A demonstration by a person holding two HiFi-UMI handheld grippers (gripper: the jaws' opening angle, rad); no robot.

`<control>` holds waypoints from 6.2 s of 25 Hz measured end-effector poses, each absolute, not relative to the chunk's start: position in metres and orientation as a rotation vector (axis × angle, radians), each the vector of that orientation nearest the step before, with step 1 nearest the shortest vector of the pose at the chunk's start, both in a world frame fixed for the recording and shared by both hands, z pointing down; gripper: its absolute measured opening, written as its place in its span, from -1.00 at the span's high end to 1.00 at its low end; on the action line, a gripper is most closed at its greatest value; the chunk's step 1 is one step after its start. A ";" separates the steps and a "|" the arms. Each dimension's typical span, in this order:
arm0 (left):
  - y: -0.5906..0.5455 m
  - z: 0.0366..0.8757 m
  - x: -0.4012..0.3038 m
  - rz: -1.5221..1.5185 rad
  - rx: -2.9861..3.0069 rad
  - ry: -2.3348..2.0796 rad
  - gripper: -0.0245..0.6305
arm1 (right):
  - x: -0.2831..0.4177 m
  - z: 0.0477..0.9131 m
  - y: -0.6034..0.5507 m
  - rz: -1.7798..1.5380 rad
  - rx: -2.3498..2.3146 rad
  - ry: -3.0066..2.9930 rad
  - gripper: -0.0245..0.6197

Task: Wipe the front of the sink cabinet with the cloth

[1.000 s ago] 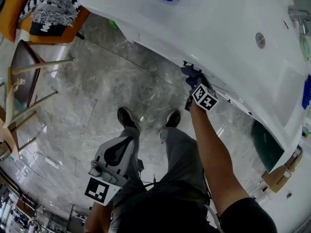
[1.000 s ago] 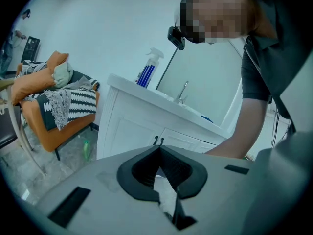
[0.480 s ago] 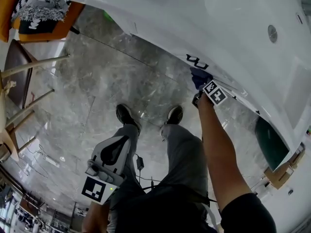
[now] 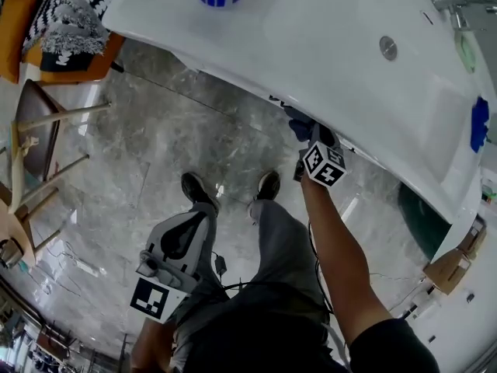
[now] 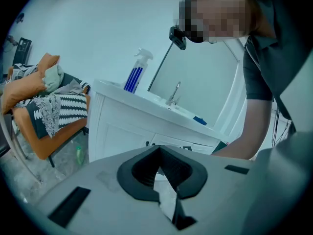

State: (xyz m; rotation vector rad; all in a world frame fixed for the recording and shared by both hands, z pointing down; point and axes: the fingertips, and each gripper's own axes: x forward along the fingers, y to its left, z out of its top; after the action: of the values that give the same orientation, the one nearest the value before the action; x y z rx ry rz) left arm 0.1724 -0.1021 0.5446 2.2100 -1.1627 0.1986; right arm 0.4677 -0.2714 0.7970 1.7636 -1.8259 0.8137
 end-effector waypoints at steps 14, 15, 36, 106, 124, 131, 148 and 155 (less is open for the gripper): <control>-0.089 0.521 0.169 0.143 2.195 -1.183 0.91 | 0.555 0.729 -0.247 0.706 1.972 -1.643 0.81; -0.088 0.518 0.165 0.146 2.195 -1.186 0.91 | 0.542 0.733 -0.250 0.741 1.964 -1.646 0.81; -0.098 0.363 0.056 0.060 2.373 -1.240 0.91 | 0.385 0.598 -0.193 0.727 1.582 -1.773 0.81; -0.100 0.547 -0.157 0.289 2.230 -1.041 0.91 | 0.250 0.711 -0.340 0.655 2.105 -1.621 0.81; -0.105 0.585 -0.143 0.276 2.218 -1.058 0.91 | 0.257 0.820 -0.338 0.835 2.029 -1.535 0.81; -0.102 0.628 -0.149 0.330 2.196 -1.061 0.91 | 0.149 0.924 -0.368 0.949 1.809 -1.665 0.81; -0.125 0.607 -0.136 0.307 2.209 -1.021 0.91 | 0.286 0.880 -0.330 1.162 2.009 -1.435 0.81; -0.132 0.564 -0.131 0.294 2.215 -1.022 0.91 | 0.198 0.766 -0.357 1.121 1.972 -1.802 0.81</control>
State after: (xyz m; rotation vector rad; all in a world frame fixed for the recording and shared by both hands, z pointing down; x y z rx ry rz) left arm -0.1308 -0.1320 0.5641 2.2152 -1.0225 0.2943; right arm 0.1984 -0.3565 0.7655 1.9718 -1.8015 1.1208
